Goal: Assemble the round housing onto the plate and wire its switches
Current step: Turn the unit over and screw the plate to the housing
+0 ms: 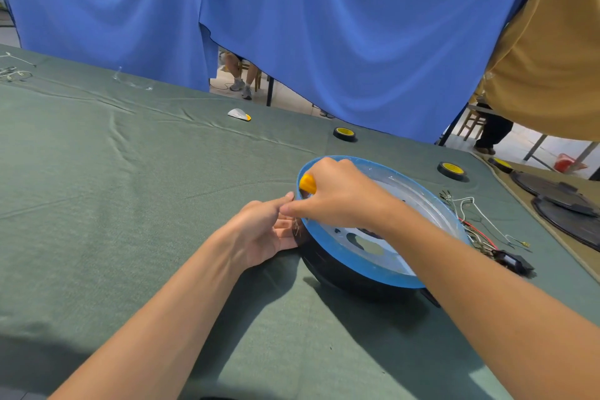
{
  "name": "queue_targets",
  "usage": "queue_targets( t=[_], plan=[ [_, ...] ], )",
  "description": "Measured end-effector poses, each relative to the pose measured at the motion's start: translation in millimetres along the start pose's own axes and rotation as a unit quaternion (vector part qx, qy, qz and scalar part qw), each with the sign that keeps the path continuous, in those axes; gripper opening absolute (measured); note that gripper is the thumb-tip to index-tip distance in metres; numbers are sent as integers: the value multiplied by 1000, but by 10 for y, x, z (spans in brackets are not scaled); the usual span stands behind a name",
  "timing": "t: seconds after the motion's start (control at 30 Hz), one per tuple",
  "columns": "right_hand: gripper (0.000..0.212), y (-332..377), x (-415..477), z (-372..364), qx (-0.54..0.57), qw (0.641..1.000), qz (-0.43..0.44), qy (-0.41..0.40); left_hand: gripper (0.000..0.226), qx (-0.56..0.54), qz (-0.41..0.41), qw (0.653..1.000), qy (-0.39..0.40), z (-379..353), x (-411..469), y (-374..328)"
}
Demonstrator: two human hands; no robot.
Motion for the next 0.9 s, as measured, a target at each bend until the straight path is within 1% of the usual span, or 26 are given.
queue_targets(
  t=[0.07,0.23,0.3,0.4,0.5,0.53,0.7,0.83,0.9],
  plan=[
    [44,5,-3,-36,12,1000,0,-5,21,-4,1,1000,6,-4,-10,9],
    [38,1,10,147,31,999,-21,-39,25,-21,2,1000,13,-23,-14,10],
    [26,-42,16,210,24,999,-34,-34,24,-22,-1,1000,14,-27,-9,9],
    [28,-156,50,256,60,996,-63,-25,24,-29,1,1000,9,-37,2,19],
    [14,-241,57,274,101,992,-80,-15,24,-29,6,1000,1,-31,13,24],
    [12,-252,51,265,110,990,-82,-12,25,-28,8,1000,-1,-28,19,25],
    [12,-275,35,219,129,988,-84,-33,24,-21,12,1000,0,-24,39,34],
    [24,-229,22,194,82,995,-32,-53,22,-25,7,1000,6,-16,49,42],
    [25,-183,0,153,46,998,-1,-49,22,-23,1,1000,8,-14,48,45]
  ],
)
Point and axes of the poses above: each hand's wrist, its own x-axis towards the middle knuckle, its own z-axis out of the back of the hand, y = z × x, the point moved 3 cm from there along x, towards the middle knuckle, and after that the axes turned 6 degrees about -y, right-handed, at the moved point
